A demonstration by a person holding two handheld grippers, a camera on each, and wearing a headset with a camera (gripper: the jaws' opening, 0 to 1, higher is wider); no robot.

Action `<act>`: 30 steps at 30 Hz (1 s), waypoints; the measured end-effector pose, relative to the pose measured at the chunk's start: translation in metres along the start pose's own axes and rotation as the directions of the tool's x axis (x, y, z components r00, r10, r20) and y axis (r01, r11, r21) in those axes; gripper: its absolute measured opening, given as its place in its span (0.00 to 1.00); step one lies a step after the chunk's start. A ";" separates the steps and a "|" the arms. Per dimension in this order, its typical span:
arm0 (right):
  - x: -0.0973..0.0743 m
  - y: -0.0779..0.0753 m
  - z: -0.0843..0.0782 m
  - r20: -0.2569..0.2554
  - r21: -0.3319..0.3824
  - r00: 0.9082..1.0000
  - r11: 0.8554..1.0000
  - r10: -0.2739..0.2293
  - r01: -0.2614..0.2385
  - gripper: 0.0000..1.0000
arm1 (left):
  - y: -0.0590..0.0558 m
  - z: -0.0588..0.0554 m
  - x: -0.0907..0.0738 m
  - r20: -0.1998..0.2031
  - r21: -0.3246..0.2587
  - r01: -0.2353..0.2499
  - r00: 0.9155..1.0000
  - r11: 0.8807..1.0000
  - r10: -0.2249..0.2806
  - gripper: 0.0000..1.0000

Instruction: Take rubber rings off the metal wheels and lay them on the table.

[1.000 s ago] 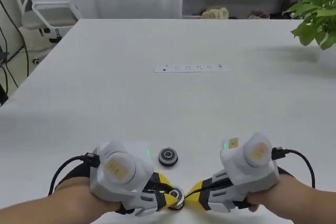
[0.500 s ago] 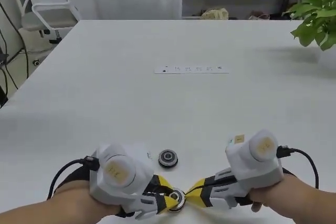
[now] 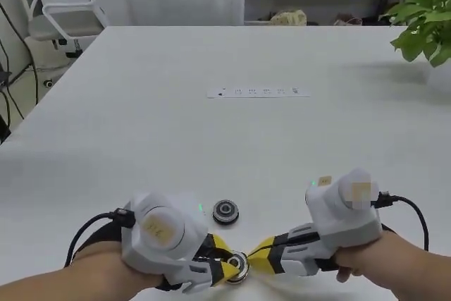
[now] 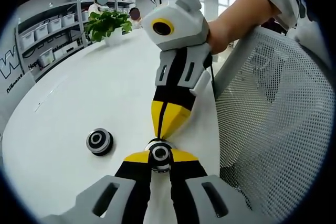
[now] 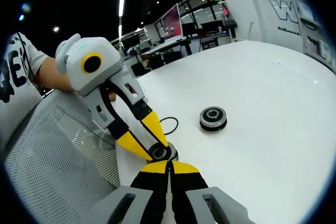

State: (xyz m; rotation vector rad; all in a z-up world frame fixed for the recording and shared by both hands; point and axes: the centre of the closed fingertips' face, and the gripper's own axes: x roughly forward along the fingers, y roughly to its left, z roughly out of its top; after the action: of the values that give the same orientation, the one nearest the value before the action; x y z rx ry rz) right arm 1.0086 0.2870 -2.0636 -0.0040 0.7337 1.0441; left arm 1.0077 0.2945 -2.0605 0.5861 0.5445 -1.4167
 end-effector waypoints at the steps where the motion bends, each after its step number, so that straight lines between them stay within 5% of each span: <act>1: 0.000 0.000 0.000 0.000 0.001 1.000 1.000 0.000 0.000 0.00 | 0.000 0.000 0.000 -0.001 0.001 0.000 1.000 1.000 0.000 0.08; 30: 0.006 0.012 0.005 0.009 -0.032 0.999 0.999 0.031 -0.030 0.00 | -0.001 0.001 0.000 -0.005 0.000 0.002 1.000 1.000 -0.002 0.08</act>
State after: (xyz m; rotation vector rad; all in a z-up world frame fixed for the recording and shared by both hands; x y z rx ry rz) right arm 1.0035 0.3001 -2.0588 -0.0154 0.7109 1.0841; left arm 1.0071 0.2942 -2.0599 0.5897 0.5497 -1.4177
